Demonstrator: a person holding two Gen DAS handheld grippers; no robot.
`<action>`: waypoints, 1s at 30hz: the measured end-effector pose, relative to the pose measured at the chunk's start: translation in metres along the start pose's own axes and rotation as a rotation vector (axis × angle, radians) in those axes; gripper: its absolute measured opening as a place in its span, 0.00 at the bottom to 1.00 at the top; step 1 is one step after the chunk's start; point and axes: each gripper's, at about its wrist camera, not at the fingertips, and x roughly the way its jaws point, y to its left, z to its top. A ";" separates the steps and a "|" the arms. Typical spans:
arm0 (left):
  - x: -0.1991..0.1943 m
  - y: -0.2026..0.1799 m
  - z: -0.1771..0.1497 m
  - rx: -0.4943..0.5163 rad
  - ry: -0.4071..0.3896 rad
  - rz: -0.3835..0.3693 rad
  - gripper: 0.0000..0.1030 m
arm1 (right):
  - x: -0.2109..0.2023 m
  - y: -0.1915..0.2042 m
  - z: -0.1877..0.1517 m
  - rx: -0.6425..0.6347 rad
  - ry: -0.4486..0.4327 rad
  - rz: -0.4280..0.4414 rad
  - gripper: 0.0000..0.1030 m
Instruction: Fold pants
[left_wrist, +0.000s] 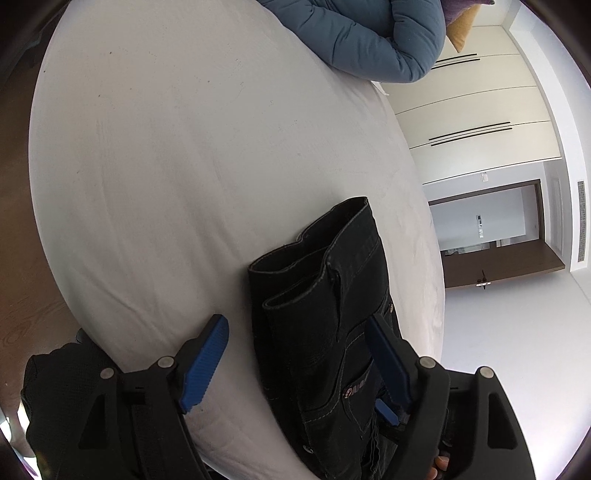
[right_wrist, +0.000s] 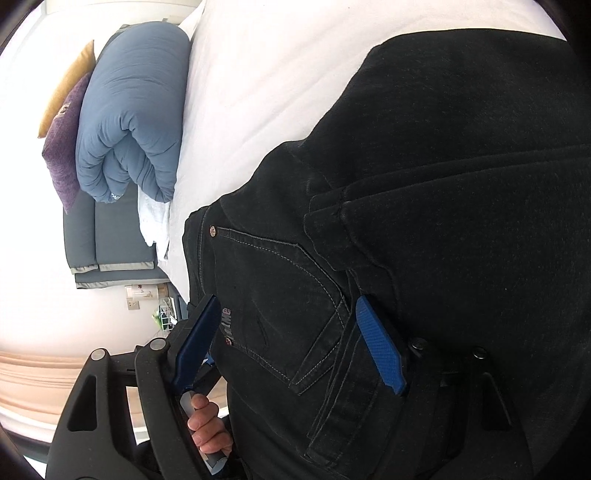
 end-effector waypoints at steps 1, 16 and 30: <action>0.002 0.001 0.002 -0.011 0.000 -0.007 0.77 | 0.000 0.000 -0.001 -0.002 -0.001 -0.002 0.72; 0.016 0.018 0.021 -0.111 0.056 -0.098 0.25 | -0.002 -0.002 -0.001 -0.002 -0.006 -0.003 0.72; -0.016 -0.054 0.008 0.095 -0.054 -0.075 0.11 | -0.001 -0.001 -0.002 0.003 -0.019 -0.023 0.72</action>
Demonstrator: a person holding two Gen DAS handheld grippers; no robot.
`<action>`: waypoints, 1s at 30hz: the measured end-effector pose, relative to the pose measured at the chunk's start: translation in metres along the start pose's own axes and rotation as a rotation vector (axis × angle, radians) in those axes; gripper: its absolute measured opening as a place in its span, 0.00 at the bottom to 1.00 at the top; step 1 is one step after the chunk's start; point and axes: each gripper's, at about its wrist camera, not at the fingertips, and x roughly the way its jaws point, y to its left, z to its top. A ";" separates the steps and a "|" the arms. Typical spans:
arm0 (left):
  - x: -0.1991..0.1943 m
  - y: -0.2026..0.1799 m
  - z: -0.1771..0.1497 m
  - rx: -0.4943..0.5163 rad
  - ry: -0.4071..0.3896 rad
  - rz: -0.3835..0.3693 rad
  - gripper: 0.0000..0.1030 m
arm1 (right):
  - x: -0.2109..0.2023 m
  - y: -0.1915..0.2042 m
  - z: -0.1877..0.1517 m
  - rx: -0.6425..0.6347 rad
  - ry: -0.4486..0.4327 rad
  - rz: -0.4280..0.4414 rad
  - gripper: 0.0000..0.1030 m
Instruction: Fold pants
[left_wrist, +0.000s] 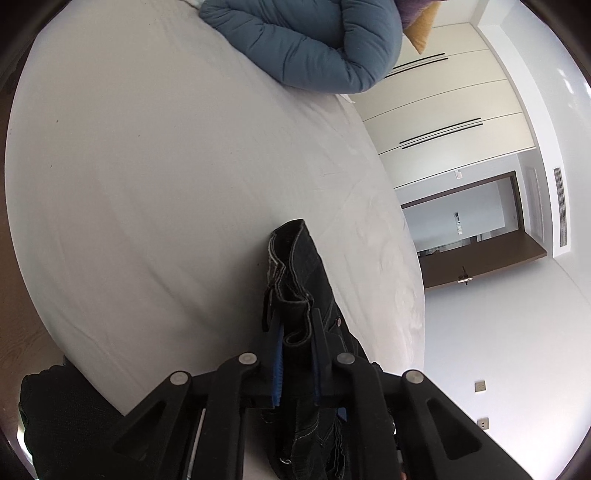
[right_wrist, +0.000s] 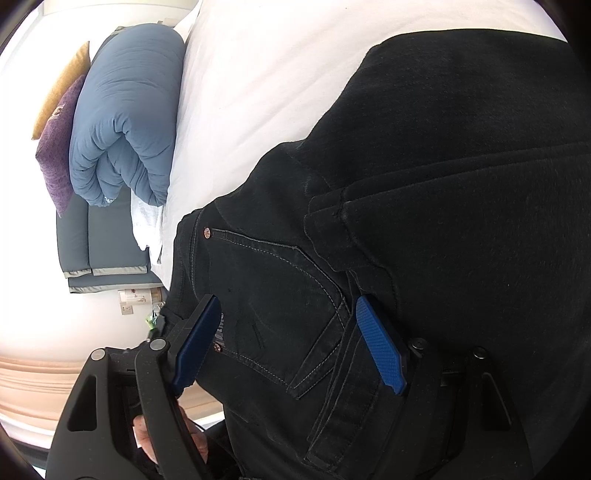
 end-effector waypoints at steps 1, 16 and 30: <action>-0.001 -0.005 -0.001 0.016 -0.005 0.005 0.11 | 0.000 0.000 0.000 -0.001 -0.002 0.002 0.72; 0.002 -0.140 -0.048 0.378 0.001 -0.026 0.10 | 0.007 -0.005 0.000 -0.008 -0.018 0.040 0.72; 0.033 -0.210 -0.139 0.684 0.127 0.000 0.10 | -0.081 -0.025 0.009 0.035 -0.101 0.380 0.74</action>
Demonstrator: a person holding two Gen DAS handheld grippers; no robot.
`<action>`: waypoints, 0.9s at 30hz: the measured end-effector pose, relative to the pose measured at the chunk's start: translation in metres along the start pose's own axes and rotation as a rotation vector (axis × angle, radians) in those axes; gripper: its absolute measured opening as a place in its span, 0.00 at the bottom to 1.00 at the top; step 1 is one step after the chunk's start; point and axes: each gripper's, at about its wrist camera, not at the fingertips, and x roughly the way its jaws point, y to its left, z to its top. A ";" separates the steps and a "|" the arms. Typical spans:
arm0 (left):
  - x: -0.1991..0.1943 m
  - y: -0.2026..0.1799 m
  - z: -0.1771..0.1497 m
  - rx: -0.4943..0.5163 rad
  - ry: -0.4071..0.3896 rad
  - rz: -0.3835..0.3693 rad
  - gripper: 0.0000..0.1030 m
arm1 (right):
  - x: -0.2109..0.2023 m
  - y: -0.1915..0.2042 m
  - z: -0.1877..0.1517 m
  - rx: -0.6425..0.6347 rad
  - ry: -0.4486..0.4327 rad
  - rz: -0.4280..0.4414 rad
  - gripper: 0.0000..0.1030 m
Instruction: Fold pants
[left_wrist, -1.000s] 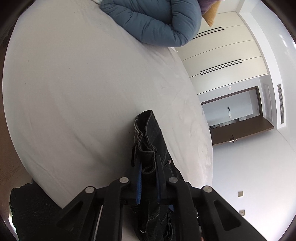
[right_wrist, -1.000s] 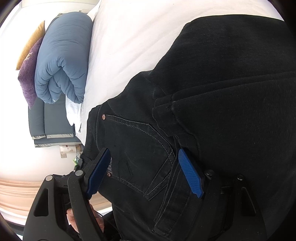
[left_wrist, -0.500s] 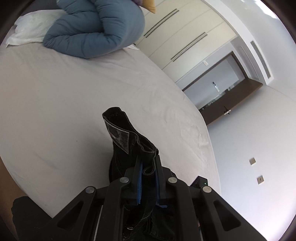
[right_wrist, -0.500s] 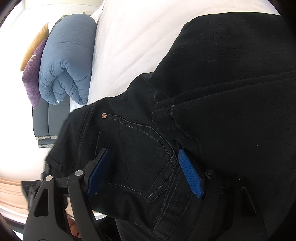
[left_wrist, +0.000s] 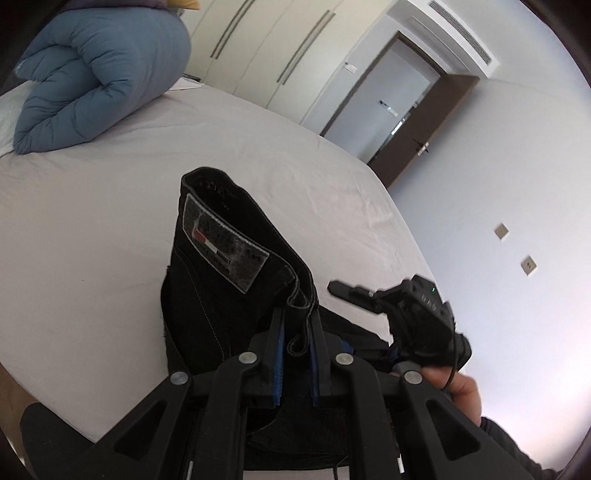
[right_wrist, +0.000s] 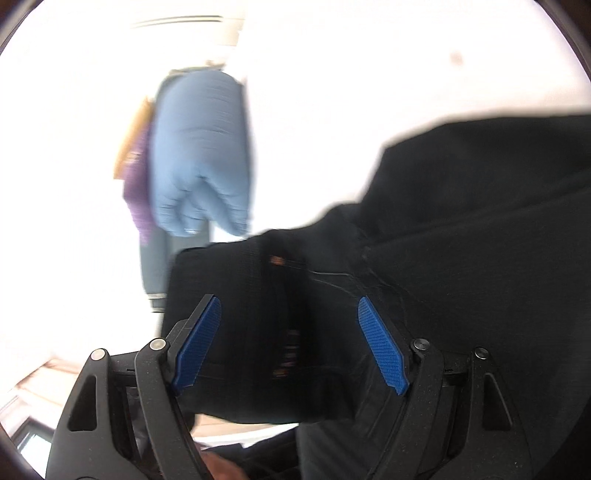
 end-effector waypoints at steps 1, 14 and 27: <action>0.007 -0.010 -0.005 0.022 0.019 -0.006 0.10 | -0.008 0.002 0.001 -0.012 -0.004 0.022 0.76; 0.059 -0.060 -0.066 0.236 0.187 0.025 0.10 | -0.031 0.033 -0.015 -0.263 0.084 -0.157 0.78; 0.080 -0.106 -0.107 0.409 0.300 -0.037 0.10 | -0.072 -0.036 -0.041 -0.214 -0.031 -0.264 0.14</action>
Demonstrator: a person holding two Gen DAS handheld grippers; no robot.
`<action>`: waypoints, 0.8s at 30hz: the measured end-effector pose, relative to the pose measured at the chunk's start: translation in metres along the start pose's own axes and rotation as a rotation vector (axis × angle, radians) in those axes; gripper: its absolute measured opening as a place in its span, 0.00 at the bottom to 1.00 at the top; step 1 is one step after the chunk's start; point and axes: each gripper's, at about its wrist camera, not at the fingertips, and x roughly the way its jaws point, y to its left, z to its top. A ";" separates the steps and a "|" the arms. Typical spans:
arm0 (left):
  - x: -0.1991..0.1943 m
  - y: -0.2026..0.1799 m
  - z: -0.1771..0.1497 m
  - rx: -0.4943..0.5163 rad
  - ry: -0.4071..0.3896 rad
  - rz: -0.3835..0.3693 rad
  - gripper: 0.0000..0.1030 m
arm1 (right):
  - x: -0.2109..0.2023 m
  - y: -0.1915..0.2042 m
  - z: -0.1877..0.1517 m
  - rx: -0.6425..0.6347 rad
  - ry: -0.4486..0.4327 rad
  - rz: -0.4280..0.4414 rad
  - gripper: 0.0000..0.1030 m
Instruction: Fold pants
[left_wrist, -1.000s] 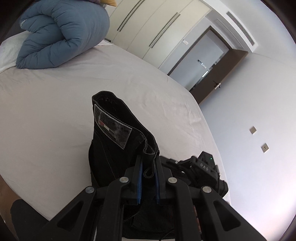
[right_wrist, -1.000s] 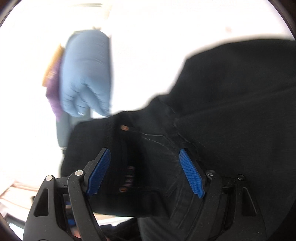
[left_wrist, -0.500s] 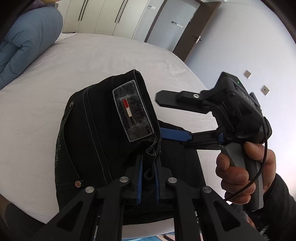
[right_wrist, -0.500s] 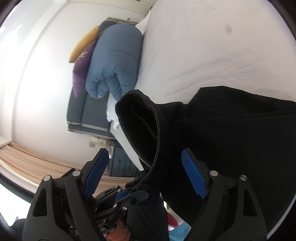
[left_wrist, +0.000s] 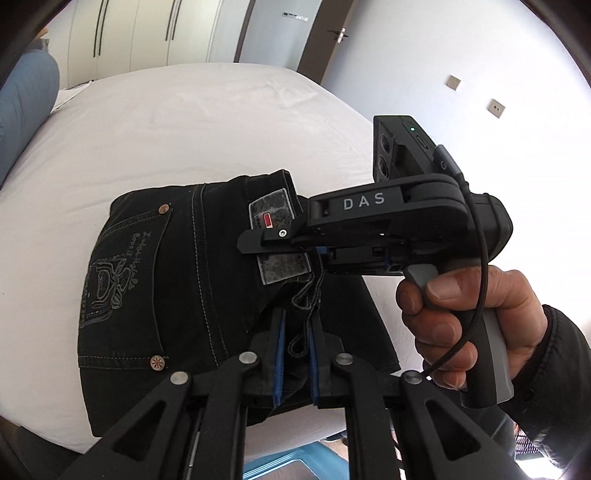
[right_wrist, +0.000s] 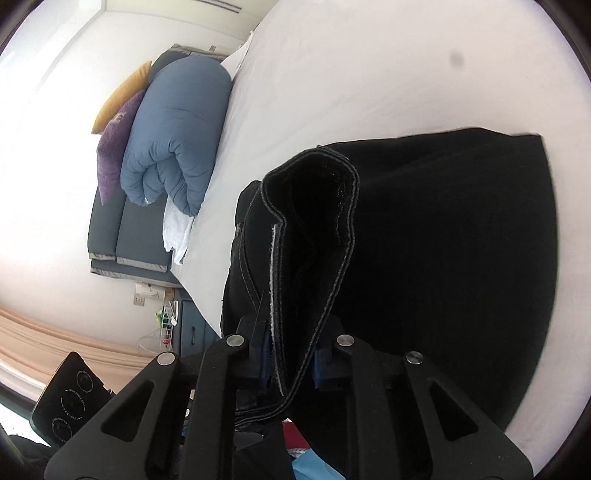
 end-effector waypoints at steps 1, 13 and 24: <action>0.005 -0.006 0.000 0.016 0.012 -0.006 0.10 | -0.004 -0.008 -0.002 0.015 -0.011 0.000 0.14; 0.032 -0.061 0.015 0.137 0.043 -0.018 0.10 | -0.053 -0.059 0.002 0.055 -0.101 0.018 0.13; 0.048 -0.075 0.005 0.154 0.090 -0.047 0.10 | -0.065 -0.096 -0.008 0.114 -0.139 0.036 0.13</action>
